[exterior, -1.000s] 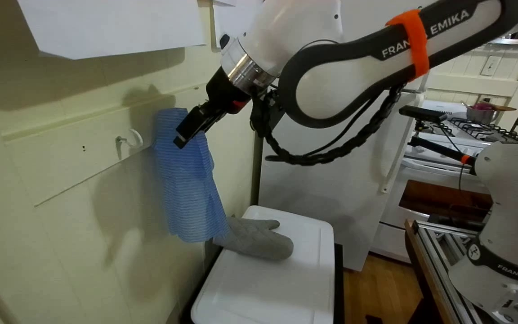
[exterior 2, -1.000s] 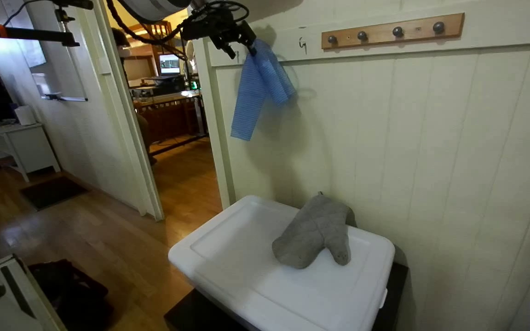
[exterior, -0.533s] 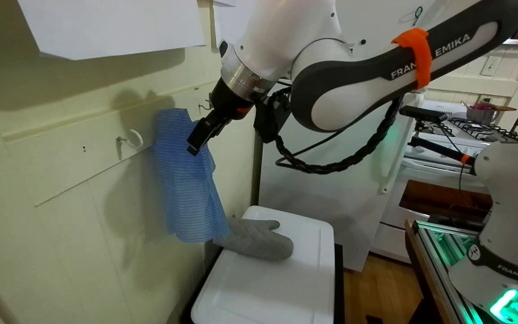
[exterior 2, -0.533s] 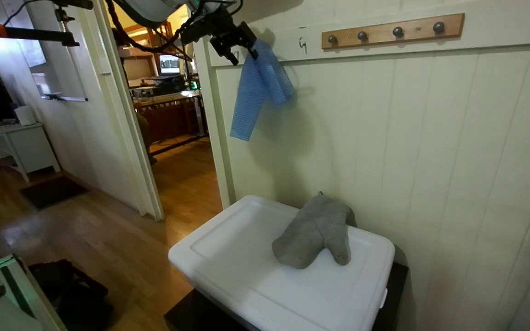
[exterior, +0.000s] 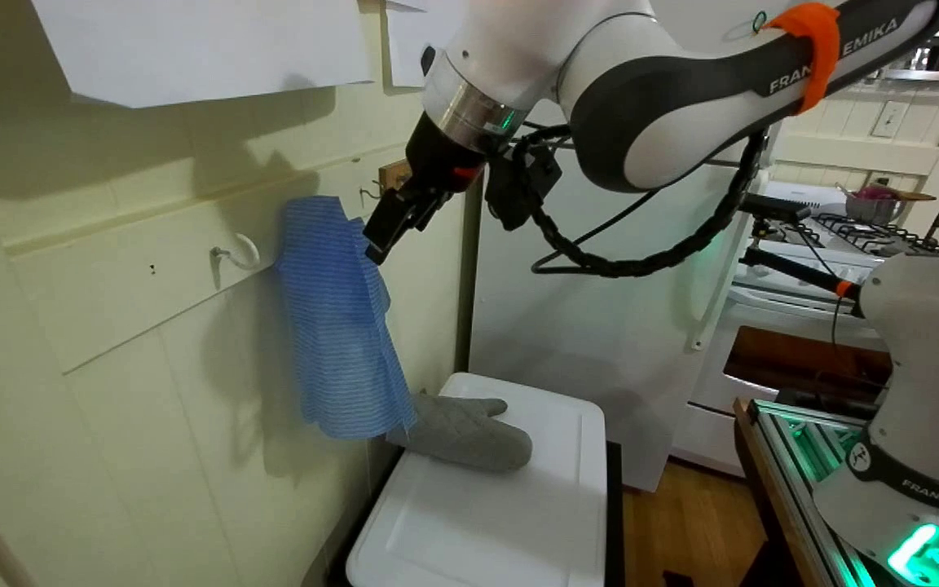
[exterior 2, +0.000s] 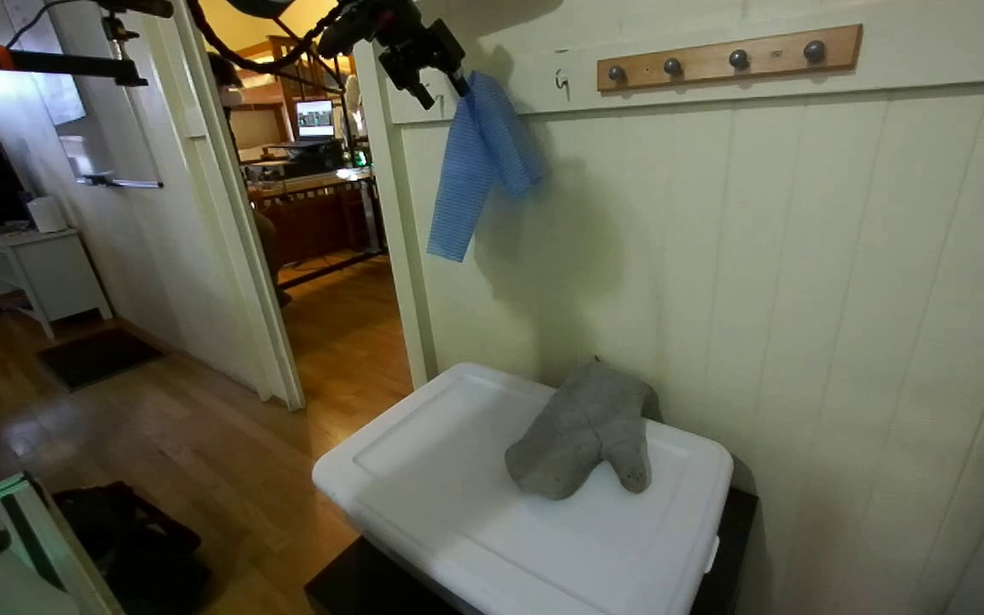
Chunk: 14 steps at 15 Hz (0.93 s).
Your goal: Hang the blue cloth
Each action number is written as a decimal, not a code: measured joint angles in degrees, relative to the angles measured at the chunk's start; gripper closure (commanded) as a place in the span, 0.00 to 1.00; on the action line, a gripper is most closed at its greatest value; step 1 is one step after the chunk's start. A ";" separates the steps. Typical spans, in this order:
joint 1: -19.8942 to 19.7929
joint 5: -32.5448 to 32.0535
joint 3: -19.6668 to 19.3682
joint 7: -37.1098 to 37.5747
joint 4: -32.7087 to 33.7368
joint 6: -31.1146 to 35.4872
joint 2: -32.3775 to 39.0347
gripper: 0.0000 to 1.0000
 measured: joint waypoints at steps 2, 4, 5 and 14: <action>-6.91 -3.52 7.88 2.93 -0.80 -2.28 -3.50 0.00; -15.11 -4.67 16.79 4.75 -2.48 -3.63 -6.65 0.00; -19.54 -4.68 21.41 5.23 -3.68 -3.79 -8.07 0.00; -51.31 1.17 50.97 5.64 -14.91 -3.60 -16.75 0.00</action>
